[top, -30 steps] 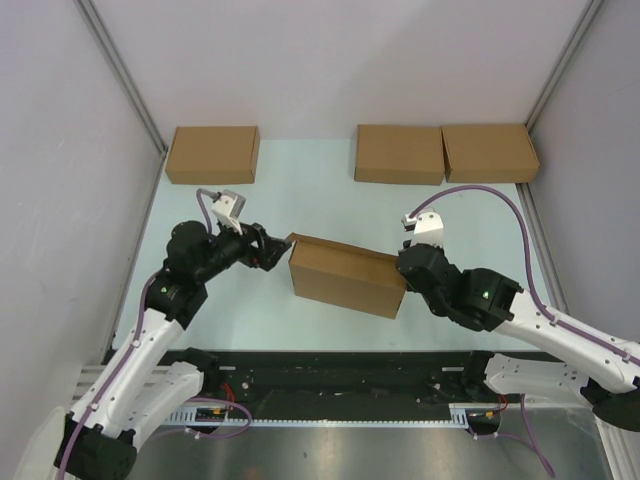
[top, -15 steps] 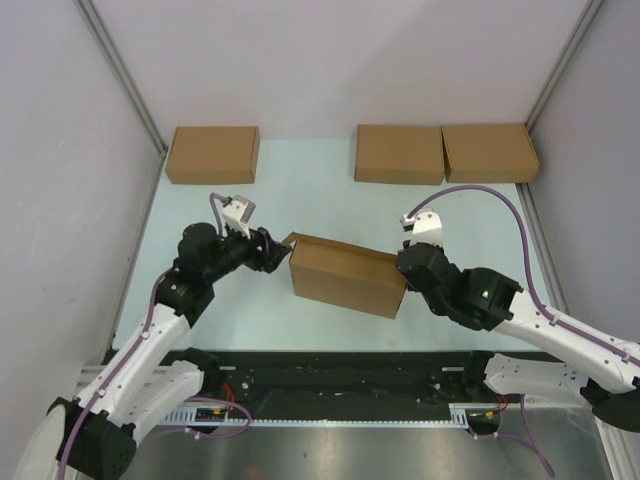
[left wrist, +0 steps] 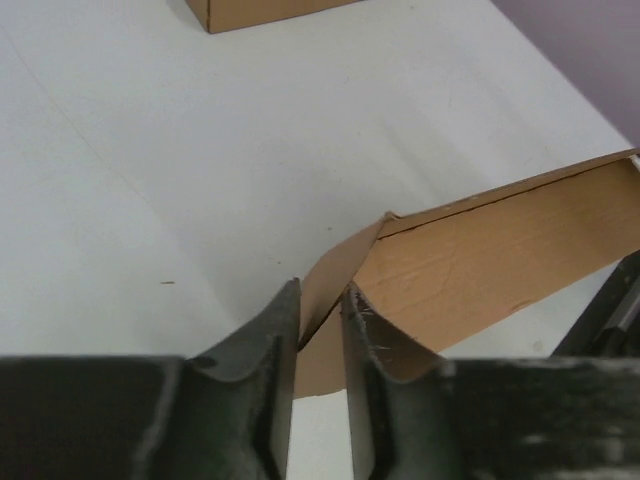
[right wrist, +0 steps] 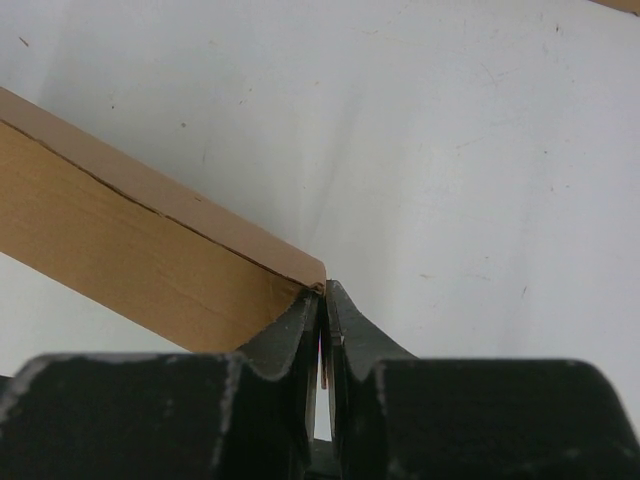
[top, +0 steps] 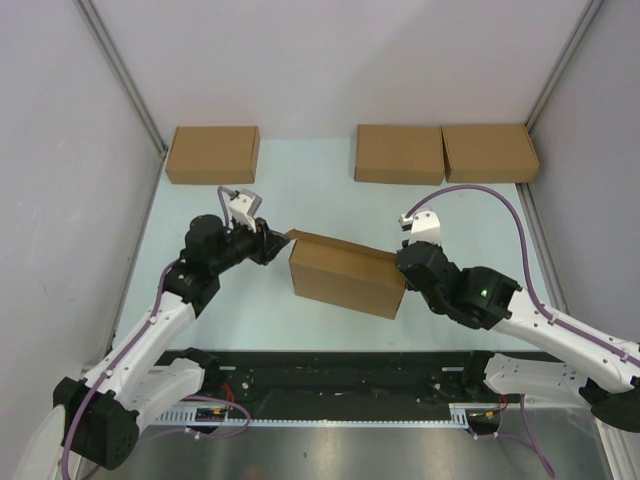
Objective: Fold the paper box
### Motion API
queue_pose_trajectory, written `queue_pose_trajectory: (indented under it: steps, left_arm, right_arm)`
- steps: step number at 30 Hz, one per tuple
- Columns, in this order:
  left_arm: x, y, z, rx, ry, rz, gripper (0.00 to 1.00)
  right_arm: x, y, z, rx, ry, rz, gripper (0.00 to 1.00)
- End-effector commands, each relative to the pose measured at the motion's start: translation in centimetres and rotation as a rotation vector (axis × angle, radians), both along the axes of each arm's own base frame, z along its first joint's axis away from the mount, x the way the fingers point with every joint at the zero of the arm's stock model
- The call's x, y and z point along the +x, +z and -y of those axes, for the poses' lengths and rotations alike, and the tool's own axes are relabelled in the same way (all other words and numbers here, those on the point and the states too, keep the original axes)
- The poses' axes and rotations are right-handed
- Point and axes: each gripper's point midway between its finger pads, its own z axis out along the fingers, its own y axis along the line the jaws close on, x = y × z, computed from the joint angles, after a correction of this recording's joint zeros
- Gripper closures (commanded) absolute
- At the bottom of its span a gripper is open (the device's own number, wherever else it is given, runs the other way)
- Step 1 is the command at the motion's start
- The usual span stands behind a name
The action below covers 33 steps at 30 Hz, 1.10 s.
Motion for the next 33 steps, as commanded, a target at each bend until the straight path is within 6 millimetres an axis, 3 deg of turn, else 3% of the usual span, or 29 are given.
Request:
queue_pose_trajectory:
  steps: [1, 4, 12, 14, 23, 33]
  left_arm:
    - [0.1, 3.6, 1.1, -0.052, -0.055, 0.079, 0.79]
    - [-0.3, 4.2, 1.5, -0.062, -0.071, 0.089, 0.88]
    - [-2.0, 4.5, 2.4, -0.128, -0.073, 0.088, 0.95]
    - [-2.4, 3.9, 2.1, -0.139, -0.042, 0.081, 0.96]
    - [-2.8, 1.3, 1.5, -0.172, 0.048, 0.030, 0.99]
    - [-3.1, -0.1, 0.9, -0.180, 0.101, 0.021, 1.00]
  right_arm:
    - [0.3, 0.3, -0.5, 0.011, 0.015, 0.014, 0.90]
    - [0.4, 0.3, -0.5, 0.020, 0.012, 0.012, 0.90]
    - [0.4, 0.4, -0.5, 0.059, -0.015, 0.000, 0.96]
    - [0.5, 0.4, -0.5, 0.071, -0.028, -0.002, 1.00]
    - [0.7, 0.7, -1.1, 0.151, -0.047, -0.035, 1.00]
    - [1.3, 1.3, -1.8, 0.343, -0.075, -0.123, 1.00]
